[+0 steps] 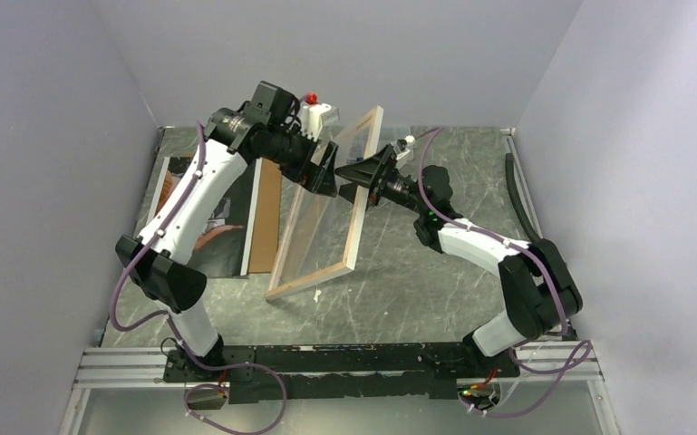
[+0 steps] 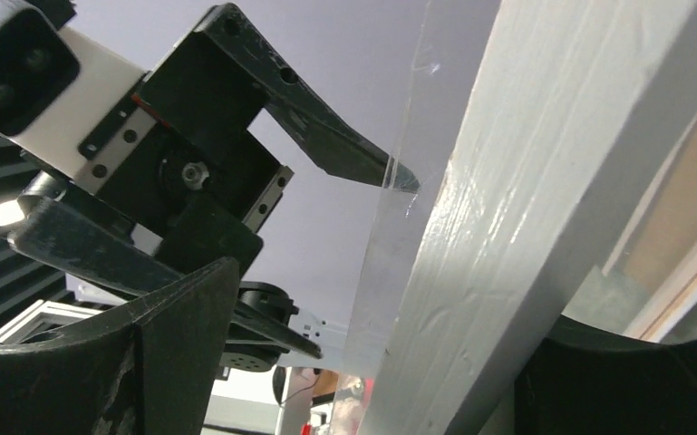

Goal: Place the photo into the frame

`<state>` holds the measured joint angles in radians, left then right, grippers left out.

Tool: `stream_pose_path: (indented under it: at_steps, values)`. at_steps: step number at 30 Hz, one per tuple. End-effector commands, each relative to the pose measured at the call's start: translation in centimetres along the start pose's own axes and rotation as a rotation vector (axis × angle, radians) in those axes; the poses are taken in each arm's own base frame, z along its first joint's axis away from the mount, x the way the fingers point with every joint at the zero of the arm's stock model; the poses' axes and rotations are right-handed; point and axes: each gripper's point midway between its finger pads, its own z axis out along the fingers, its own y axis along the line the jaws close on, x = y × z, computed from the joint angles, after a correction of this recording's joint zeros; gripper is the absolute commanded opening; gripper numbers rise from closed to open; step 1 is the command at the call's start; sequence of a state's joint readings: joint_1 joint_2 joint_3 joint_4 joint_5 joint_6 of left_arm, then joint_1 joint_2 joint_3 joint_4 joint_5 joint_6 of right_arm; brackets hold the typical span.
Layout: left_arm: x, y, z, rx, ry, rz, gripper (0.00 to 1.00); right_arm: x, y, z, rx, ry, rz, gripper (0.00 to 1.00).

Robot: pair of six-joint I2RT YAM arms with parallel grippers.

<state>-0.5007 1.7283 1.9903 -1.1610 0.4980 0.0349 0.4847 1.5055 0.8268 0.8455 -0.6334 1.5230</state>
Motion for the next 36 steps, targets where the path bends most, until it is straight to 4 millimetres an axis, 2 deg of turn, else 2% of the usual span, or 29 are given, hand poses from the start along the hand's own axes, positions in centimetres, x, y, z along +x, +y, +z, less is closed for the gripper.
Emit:
stream_pose_path:
  at_steps: [1,5,12,18,23,27,36]
  values:
    - [-2.0,-2.9,-2.7,0.072,-0.062,-0.042,0.94,0.1,4.8,1.1,-0.152,0.002,-0.059,0.84]
    - [-1.8,-3.7,-3.0,0.097,-0.076,-0.040,0.94,0.0,4.9,1.3,-0.149,-0.001,-0.050,0.84]
    - [1.0,-2.9,-1.0,0.027,0.008,-0.005,0.94,-0.5,5.5,1.9,-0.162,-0.010,-0.046,0.81]
    - [1.4,-2.4,-0.7,-0.127,0.037,0.160,0.91,-0.5,5.8,2.4,-0.164,0.003,-0.055,0.81]
    - [1.1,-1.5,-1.6,-0.262,0.040,0.242,0.81,-0.4,5.1,2.2,-0.145,0.002,-0.050,0.81]
    - [1.8,-0.4,-2.1,-0.336,0.076,0.269,0.71,-0.2,4.9,2.1,-0.141,0.010,-0.049,0.80]
    - [1.8,0.4,-4.4,-0.417,0.059,0.290,0.50,-0.3,3.9,0.9,-0.102,0.012,-0.052,0.80]
